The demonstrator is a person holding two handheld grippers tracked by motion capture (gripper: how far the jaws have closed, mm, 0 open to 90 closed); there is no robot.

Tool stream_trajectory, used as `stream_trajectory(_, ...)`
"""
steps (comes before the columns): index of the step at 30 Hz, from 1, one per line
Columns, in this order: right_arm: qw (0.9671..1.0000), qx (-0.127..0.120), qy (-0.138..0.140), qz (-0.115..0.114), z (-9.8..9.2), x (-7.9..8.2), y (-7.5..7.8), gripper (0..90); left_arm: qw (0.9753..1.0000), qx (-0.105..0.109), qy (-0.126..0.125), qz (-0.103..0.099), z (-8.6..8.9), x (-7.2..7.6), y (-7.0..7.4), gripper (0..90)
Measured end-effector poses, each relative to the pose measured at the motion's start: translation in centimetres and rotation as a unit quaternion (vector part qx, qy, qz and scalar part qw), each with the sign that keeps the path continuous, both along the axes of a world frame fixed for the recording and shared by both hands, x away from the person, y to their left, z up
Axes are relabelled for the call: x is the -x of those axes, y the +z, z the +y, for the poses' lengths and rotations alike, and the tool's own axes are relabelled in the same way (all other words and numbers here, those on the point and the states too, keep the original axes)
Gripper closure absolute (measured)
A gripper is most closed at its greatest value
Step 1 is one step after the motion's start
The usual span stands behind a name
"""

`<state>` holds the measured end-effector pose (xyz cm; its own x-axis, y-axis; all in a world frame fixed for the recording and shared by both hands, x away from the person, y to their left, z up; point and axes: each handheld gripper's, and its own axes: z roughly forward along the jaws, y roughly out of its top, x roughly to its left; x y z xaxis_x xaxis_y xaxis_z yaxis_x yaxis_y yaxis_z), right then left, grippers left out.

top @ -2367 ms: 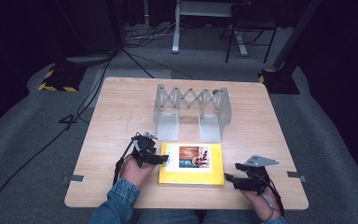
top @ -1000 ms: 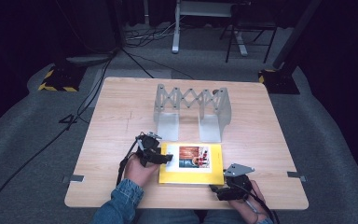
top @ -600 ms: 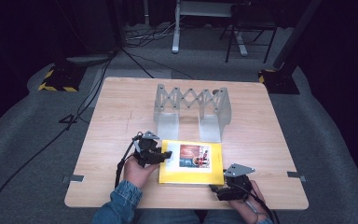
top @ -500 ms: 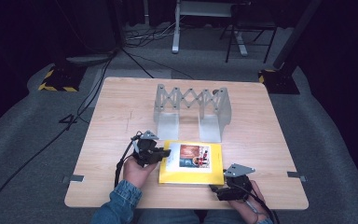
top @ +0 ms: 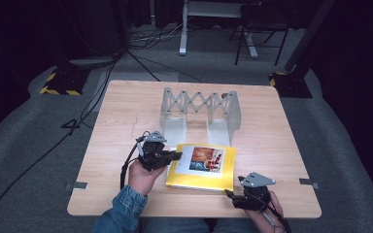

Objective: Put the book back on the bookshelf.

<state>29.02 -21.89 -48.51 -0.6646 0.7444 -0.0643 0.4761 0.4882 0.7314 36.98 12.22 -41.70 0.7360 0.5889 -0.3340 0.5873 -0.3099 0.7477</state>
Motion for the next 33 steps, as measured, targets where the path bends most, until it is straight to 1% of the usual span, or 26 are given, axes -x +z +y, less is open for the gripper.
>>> stream_trajectory(3, 0.9997, 0.005, 0.0, -0.022, 0.1, 0.4, 0.6, 26.1, 1.0, 0.005, -0.005, 0.0, -0.2, 0.0, 0.6, 88.1)
stream_trajectory(5, 0.9995, 0.011, 0.005, -0.028, 0.5, 0.6, 0.9, 24.9, 0.9999, 0.008, -0.009, -0.001, -0.4, -0.1, 1.1, 88.1)
stream_trajectory(8, 0.9991, 0.021, 0.015, -0.034, 1.4, 0.7, 1.3, 22.3, 0.9995, 0.021, -0.021, 0.006, -0.8, -0.2, 1.8, 88.1)
stream_trajectory(11, 0.9986, 0.029, 0.019, -0.04, 2.4, 0.7, 1.6, 20.0, 0.9993, 0.024, -0.028, 0.009, -1.3, -0.2, 2.2, 88.1)
stream_trajectory(13, 0.9978, 0.037, 0.022, -0.051, 3.1, 0.6, 1.7, 18.2, 0.9991, 0.028, -0.032, 0.009, -1.6, -0.2, 2.4, 88.1)
stream_trajectory(15, 0.9969, 0.046, 0.025, -0.058, 3.8, 0.6, 1.8, 16.7, 0.9989, 0.027, -0.037, 0.008, -1.8, -0.1, 2.6, 88.1)
stream_trajectory(16, 0.9966, 0.049, 0.027, -0.061, 4.1, 0.6, 1.8, 16.2, 0.9988, 0.031, -0.038, 0.009, -2.0, -0.1, 2.7, 88.1)
stream_trajectory(18, 0.9952, 0.058, 0.036, -0.07, 5.0, 0.6, 1.7, 15.4, 0.9984, 0.037, -0.042, 0.014, -2.0, -0.1, 2.7, 88.1)
stream_trajectory(21, 0.9936, 0.069, 0.04, -0.079, 6.0, 0.5, 1.5, 15.3, 0.998, 0.042, -0.044, 0.018, -2.0, -0.1, 2.6, 88.1)
stream_trajectory(23, 0.9912, 0.082, 0.037, -0.098, 6.6, 0.6, 1.4, 15.4, 0.9974, 0.051, -0.045, 0.024, -2.0, -0.1, 2.5, 88.1)
stream_trajectory(25, 0.9896, 0.089, 0.037, -0.107, 7.2, 0.6, 1.4, 15.5, 0.9963, 0.063, -0.047, 0.033, -2.0, -0.3, 2.3, 88.1)
stream_trajectory(28, 0.9885, 0.096, 0.044, -0.108, 8.0, 0.4, 1.1, 15.3, 0.9962, 0.064, -0.048, 0.035, -2.1, -0.2, 2.2, 88.1)
stream_trajectory(29, 0.9876, 0.104, 0.046, -0.108, 8.4, 0.4, 0.8, 15.5, 0.9961, 0.066, -0.047, 0.035, -2.1, -0.2, 2.2, 88.1)
stream_trajectory(30, 0.9866, 0.11, 0.049, -0.111, 8.7, 0.4, 0.7, 15.3, 0.9961, 0.065, -0.048, 0.036, -2.2, -0.2, 2.3, 88.1)
stream_trajectory(33, 0.9833, 0.121, 0.046, -0.128, 9.3, 0.5, 0.4, 15.3, 0.9962, 0.063, -0.049, 0.035, -2.3, 0.0, 2.3, 88.1)
